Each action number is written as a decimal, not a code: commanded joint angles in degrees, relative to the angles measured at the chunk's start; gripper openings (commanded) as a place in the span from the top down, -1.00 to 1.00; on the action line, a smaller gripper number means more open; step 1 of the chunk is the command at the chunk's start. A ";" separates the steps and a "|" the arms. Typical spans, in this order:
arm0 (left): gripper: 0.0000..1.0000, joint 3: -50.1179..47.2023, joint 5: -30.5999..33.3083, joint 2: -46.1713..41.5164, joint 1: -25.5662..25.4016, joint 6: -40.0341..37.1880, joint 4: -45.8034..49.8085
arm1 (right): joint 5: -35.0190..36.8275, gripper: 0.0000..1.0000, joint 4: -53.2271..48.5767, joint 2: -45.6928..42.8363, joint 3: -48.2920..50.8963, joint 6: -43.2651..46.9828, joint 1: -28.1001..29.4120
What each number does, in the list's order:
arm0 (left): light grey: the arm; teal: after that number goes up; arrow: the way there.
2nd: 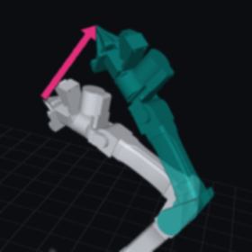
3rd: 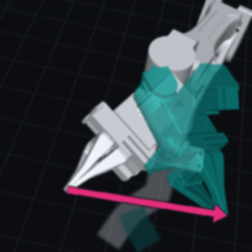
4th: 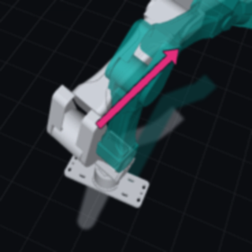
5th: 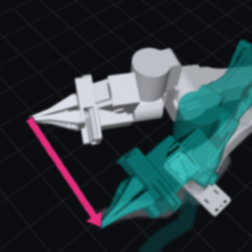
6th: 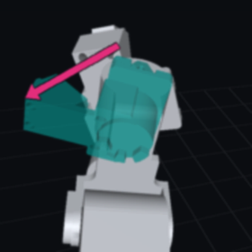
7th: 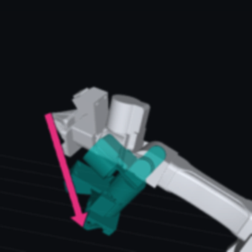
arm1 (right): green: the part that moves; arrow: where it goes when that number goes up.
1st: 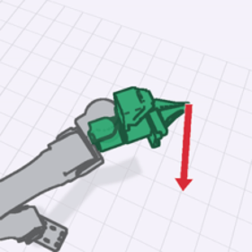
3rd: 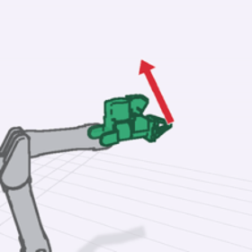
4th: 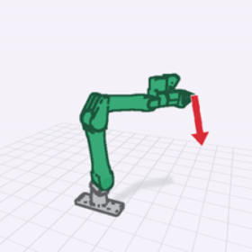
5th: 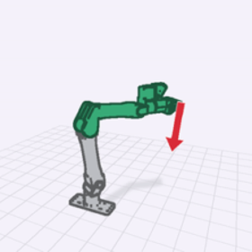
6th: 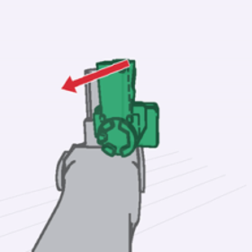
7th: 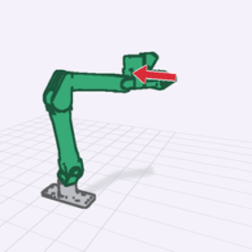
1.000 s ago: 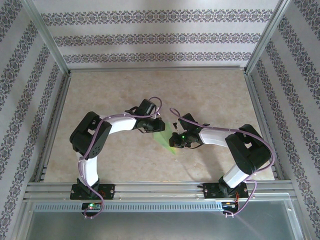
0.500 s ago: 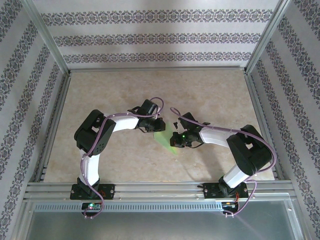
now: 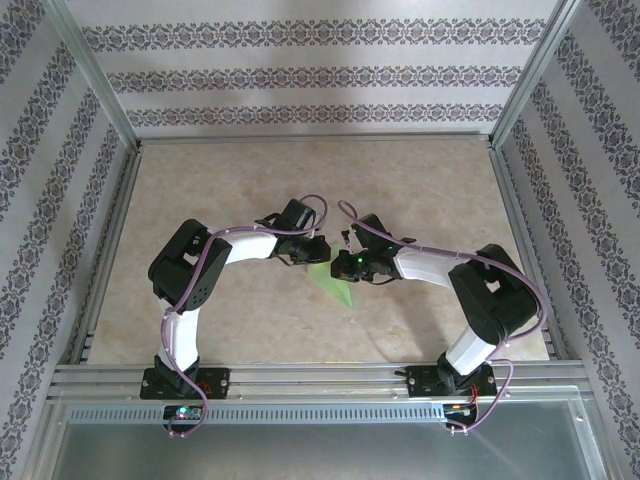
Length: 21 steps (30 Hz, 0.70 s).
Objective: Fold a paper plane with a square sheet of paper (fold left side to right side)
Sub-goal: Fourth fold the wing at the center of the table.
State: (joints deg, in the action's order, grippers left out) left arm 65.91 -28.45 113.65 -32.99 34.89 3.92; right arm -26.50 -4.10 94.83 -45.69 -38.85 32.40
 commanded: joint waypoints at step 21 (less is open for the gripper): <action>0.73 -1.13 2.44 1.67 0.44 -1.03 2.42 | 4.16 1.00 -3.35 3.86 0.40 1.50 2.43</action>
State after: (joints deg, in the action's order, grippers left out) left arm 65.89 -28.34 113.65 -32.93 34.87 3.92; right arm -23.79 -3.64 98.94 -46.72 -38.61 34.28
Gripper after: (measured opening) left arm 0.134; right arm 0.060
